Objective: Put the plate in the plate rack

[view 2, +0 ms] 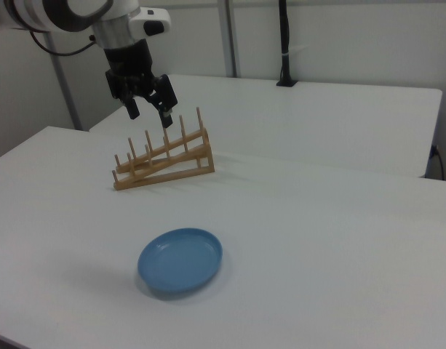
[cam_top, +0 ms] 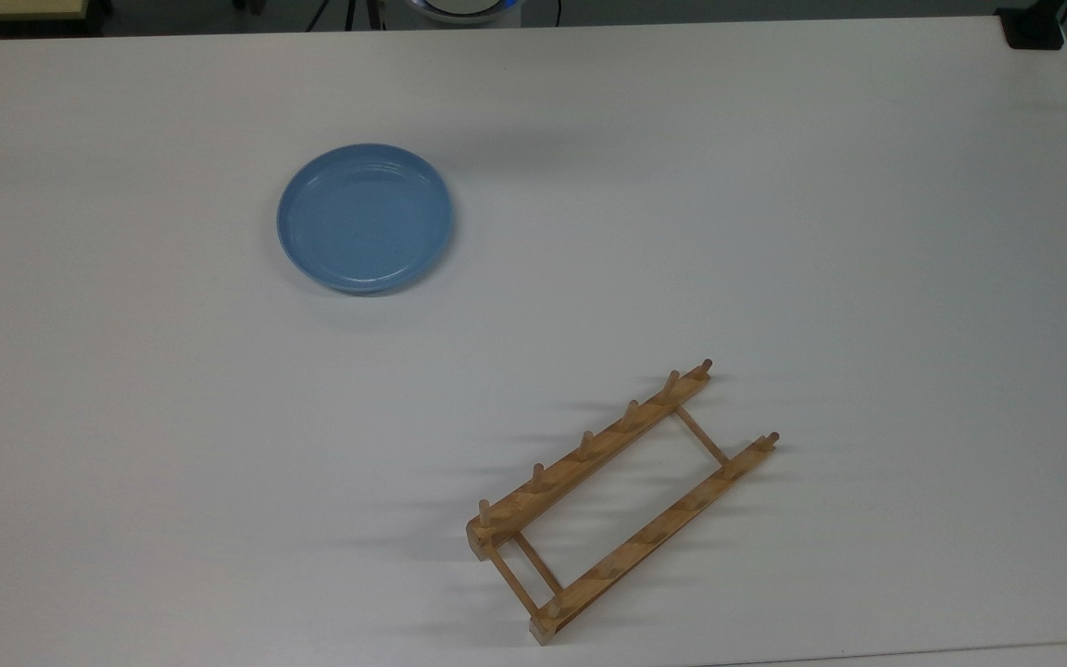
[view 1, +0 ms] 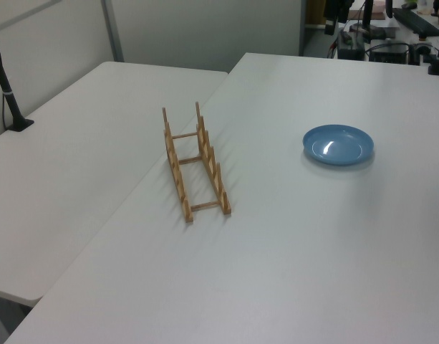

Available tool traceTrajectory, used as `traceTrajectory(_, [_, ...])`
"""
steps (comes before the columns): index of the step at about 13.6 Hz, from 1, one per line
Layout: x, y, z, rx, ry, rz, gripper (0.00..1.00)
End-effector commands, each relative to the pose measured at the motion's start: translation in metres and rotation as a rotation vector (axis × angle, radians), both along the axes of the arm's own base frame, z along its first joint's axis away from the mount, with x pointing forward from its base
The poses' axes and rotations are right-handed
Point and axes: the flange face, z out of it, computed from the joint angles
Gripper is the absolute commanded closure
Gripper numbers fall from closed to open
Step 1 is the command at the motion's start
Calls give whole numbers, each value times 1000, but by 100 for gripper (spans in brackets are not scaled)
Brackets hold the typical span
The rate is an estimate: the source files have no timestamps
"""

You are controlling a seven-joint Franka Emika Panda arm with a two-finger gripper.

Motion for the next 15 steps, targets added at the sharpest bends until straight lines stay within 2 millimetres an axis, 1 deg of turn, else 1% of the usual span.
traceTrajectory(1, [-6,-1,6,-3,-9,11,0])
traceTrajectory(7, [-5,1,5,-3,-9,16,0])
traceTrajectory(9, [-4,0,4,-8,-8,43,0])
traceTrajectory(10, [-4,0,2,-14,-2,85,0])
traceTrajectory(11, [-6,-1,-3,-24,16,146,0])
traceTrajectory(12, [-9,-5,-9,-34,39,220,0])
traceTrajectory(13, [-11,-7,-10,-49,63,317,0])
traceTrajectory(14, [-14,-12,-12,-65,90,404,0])
traceTrajectory(15, [-15,-23,-17,-70,111,445,0])
